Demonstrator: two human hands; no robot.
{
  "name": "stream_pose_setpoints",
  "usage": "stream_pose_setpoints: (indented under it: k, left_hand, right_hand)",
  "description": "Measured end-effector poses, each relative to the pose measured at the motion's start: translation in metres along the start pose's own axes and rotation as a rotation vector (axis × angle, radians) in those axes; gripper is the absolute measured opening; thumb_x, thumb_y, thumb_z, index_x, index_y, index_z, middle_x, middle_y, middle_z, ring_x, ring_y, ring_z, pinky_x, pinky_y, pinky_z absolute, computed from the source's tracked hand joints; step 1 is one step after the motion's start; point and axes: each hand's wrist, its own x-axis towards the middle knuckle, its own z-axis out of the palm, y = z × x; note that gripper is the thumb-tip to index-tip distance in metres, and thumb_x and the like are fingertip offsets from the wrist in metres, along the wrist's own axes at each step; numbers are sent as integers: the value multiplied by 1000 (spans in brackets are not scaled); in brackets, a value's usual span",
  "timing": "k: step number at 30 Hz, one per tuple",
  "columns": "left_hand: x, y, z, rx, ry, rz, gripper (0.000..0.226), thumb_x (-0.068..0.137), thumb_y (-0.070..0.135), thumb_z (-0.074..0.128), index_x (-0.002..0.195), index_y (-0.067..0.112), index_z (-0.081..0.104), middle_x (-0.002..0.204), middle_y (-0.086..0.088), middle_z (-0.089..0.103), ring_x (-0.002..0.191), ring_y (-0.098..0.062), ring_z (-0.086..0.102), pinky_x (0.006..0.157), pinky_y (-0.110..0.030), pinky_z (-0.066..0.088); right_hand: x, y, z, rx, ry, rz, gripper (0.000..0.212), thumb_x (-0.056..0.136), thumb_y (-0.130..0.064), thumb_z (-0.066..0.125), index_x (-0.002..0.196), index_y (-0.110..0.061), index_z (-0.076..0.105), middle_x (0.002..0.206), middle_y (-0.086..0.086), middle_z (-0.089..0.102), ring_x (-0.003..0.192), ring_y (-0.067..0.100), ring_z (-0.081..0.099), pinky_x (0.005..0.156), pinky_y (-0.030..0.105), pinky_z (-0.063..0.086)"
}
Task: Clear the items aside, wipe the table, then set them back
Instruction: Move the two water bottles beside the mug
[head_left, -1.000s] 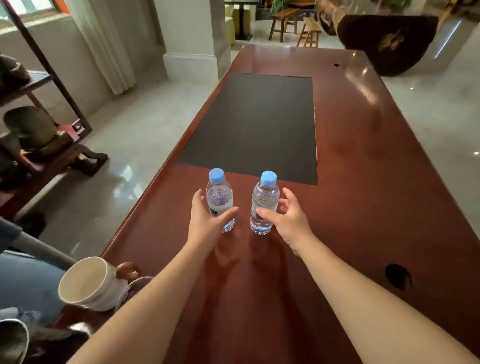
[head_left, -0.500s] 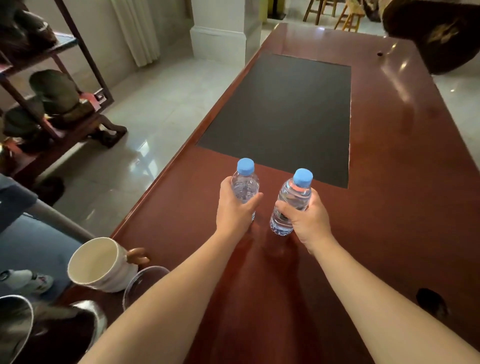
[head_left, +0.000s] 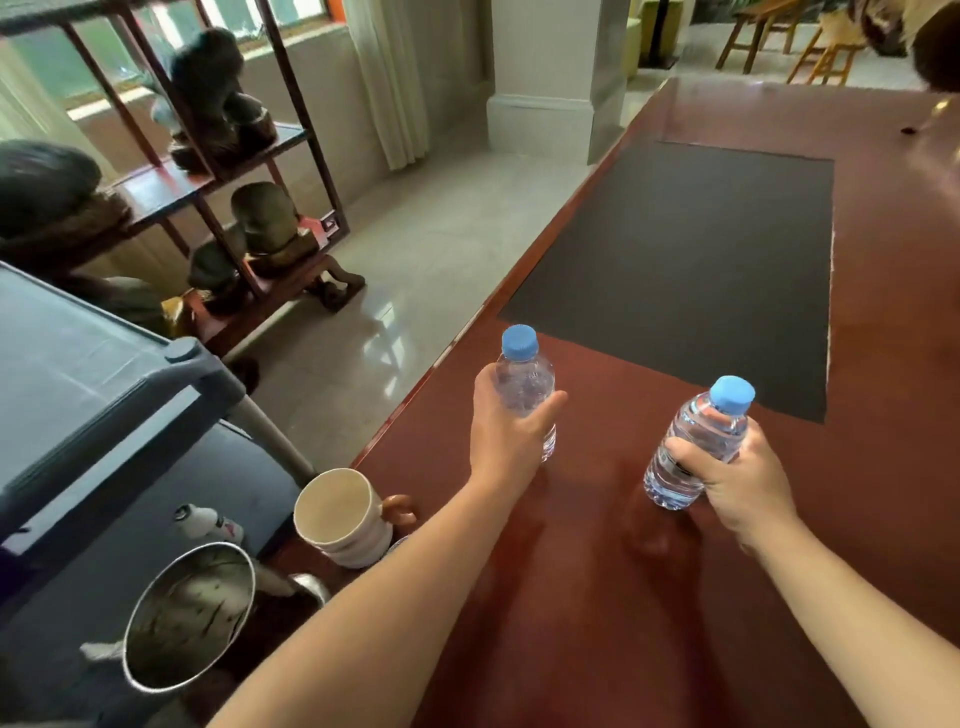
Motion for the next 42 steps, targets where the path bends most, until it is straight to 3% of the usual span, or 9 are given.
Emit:
stream_pose_setpoints:
  k: [4,9,12,14,19,23,30,36,42]
  left_hand:
    - [7,-2,-40,4,121,-23,65,60,55,78,113,39,44,117,5,62,105,-15,65,94,-47,53]
    - [13,-10,-79,84,261,-62,60,62,51,78,105,43,37,103,12,57,96,-13,63,85,-36,51]
    - [17,-14,-94,115,316,-97,57,69,35,81,107,32,38,96,16,53,85,-1,59,78,-30,44]
    - [20,-15,-100,146,338,-133,56,69,29,81,105,29,38,102,6,55,87,-13,60,81,-33,47]
    - [23,-19,-109,191,372,-210,57,70,28,81,106,26,36,113,1,51,93,-21,55,85,-34,47]
    - [30,-23,-109,206,383,-219,56,72,29,80,108,23,37,110,4,45,90,-18,49,78,-30,38]
    - [32,-32,-103,185,381,-233,62,74,29,80,121,13,42,110,5,43,92,-16,47,78,-28,35]
    - [27,-38,-98,160,392,-206,58,71,27,80,113,19,40,108,5,45,93,-15,49,78,-26,35]
    - [24,-43,-96,153,388,-202,68,71,32,81,123,15,41,118,2,49,103,-20,55,80,-27,39]
  right_hand:
    - [3,1,1,-27,15,-18,42,74,-23,83,109,-18,61,99,7,73,92,27,70,93,54,51]
    - [7,-9,21,-35,-28,-46,38,72,-27,81,104,-20,63,96,7,73,90,31,69,90,56,52]
    - [7,-24,49,-21,-69,-64,39,70,-27,83,103,-25,62,95,3,73,89,25,70,89,49,53]
    - [10,-35,70,-4,-103,-80,42,68,-29,84,103,-27,62,95,0,72,88,22,70,87,42,53]
    - [18,-61,125,52,-188,-100,44,69,-25,85,106,-32,61,94,-7,72,82,8,70,83,36,54]
    - [21,-75,163,38,-238,-127,50,70,-25,85,113,-25,59,97,-4,71,89,18,69,87,39,53]
    - [26,-82,208,-9,-267,-149,49,69,-30,85,110,-23,59,92,-10,70,88,16,68,81,32,50]
    - [33,-84,235,-10,-284,-129,52,66,-31,86,110,-23,59,95,-5,71,90,20,68,89,43,53]
    - [35,-84,253,-17,-295,-135,53,68,-29,86,111,-23,57,95,-4,70,89,20,68,88,44,53]
